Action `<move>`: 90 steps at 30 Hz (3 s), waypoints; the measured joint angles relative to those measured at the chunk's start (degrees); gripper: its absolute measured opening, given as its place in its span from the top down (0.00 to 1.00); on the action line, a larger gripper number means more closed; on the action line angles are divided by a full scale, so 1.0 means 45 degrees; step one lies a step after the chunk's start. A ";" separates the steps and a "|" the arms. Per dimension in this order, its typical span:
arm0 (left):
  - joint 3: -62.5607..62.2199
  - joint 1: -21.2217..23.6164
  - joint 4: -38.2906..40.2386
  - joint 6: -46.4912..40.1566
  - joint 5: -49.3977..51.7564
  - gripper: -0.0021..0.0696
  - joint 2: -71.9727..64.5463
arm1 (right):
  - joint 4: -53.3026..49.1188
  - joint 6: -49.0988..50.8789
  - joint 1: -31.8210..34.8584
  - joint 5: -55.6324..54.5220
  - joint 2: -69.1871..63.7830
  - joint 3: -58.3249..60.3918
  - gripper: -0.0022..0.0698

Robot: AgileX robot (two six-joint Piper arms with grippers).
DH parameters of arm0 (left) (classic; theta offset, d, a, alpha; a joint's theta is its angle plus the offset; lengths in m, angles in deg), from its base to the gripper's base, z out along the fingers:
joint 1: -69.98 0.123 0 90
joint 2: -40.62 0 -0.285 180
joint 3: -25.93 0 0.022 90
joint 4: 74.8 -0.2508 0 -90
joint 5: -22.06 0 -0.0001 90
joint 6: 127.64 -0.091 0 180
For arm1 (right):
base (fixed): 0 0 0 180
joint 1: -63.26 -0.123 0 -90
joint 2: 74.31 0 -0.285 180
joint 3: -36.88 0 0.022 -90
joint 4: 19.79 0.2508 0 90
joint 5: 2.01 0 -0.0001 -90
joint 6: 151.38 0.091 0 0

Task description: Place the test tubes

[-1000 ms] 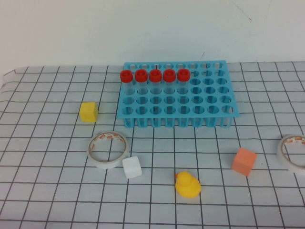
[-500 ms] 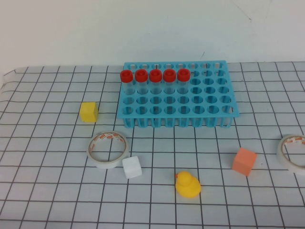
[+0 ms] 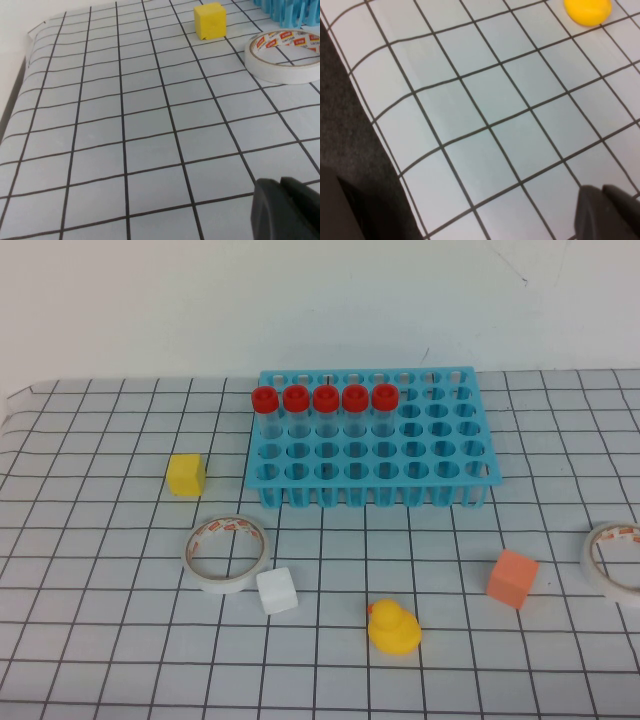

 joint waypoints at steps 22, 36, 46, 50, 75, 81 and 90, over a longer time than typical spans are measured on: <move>0.0000 0.0000 0.0030 0.0000 0.0000 0.97 0.0000 | -0.0195 -0.0206 0.7948 -0.0587 0.3617 0.0000 0.97; 0.0000 0.0000 0.0039 0.0000 0.0000 0.97 0.0000 | -0.0068 0.1277 1.2639 -0.2076 0.4571 0.0000 0.97; 0.0000 0.0000 0.0059 0.0000 0.0000 0.97 0.0000 | 0.0381 -0.2028 1.3301 -0.2178 0.4629 0.0145 0.97; 0.0000 0.0000 0.0059 0.0000 0.0000 0.97 0.0000 | 0.1733 -0.4003 1.3934 -0.2178 0.4852 0.0266 0.97; 0.0000 0.0000 0.0059 0.0006 0.0000 0.97 0.0000 | 0.2737 -0.1844 1.4140 -0.3071 0.6503 0.4165 0.97; 0.0000 0.0000 0.0059 0.0006 0.0000 0.97 0.0000 | 0.2719 -0.1573 1.4140 -0.3071 0.6503 0.4165 0.97; 0.0000 0.0000 0.0068 0.0006 0.0000 0.97 0.0000 | 0.2719 -0.1491 1.4140 -0.3071 0.6503 0.4165 0.97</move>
